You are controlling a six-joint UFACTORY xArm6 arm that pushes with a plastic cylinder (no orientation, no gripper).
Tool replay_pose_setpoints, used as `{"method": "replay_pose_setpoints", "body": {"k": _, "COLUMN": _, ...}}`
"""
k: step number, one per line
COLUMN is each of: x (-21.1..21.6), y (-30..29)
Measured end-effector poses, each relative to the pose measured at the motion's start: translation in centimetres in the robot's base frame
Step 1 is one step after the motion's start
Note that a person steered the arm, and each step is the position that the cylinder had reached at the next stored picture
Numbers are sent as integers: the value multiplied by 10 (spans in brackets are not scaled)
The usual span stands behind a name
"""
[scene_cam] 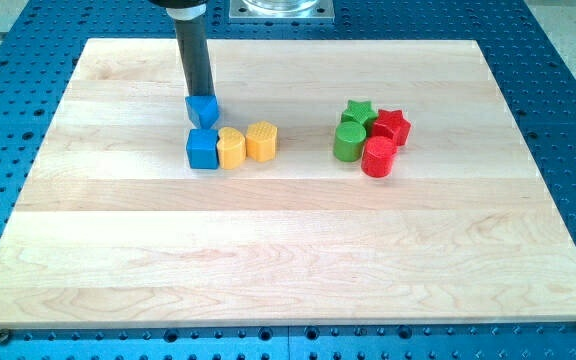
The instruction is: Place the triangle above the cube
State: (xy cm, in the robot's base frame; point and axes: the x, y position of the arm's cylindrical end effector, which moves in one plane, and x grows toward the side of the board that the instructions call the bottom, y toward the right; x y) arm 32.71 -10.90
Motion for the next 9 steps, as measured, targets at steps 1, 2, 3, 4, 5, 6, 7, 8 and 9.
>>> {"method": "replay_pose_setpoints", "body": {"k": 1, "x": 0, "y": 1}}
{"method": "replay_pose_setpoints", "body": {"k": 2, "x": 16, "y": 1}}
{"method": "replay_pose_setpoints", "body": {"k": 3, "x": 37, "y": 1}}
{"method": "replay_pose_setpoints", "body": {"k": 4, "x": 41, "y": 1}}
{"method": "replay_pose_setpoints", "body": {"k": 5, "x": 32, "y": 15}}
{"method": "replay_pose_setpoints", "body": {"k": 6, "x": -7, "y": 53}}
{"method": "replay_pose_setpoints", "body": {"k": 7, "x": -27, "y": 87}}
{"method": "replay_pose_setpoints", "body": {"k": 8, "x": -11, "y": 101}}
{"method": "replay_pose_setpoints", "body": {"k": 9, "x": 12, "y": 113}}
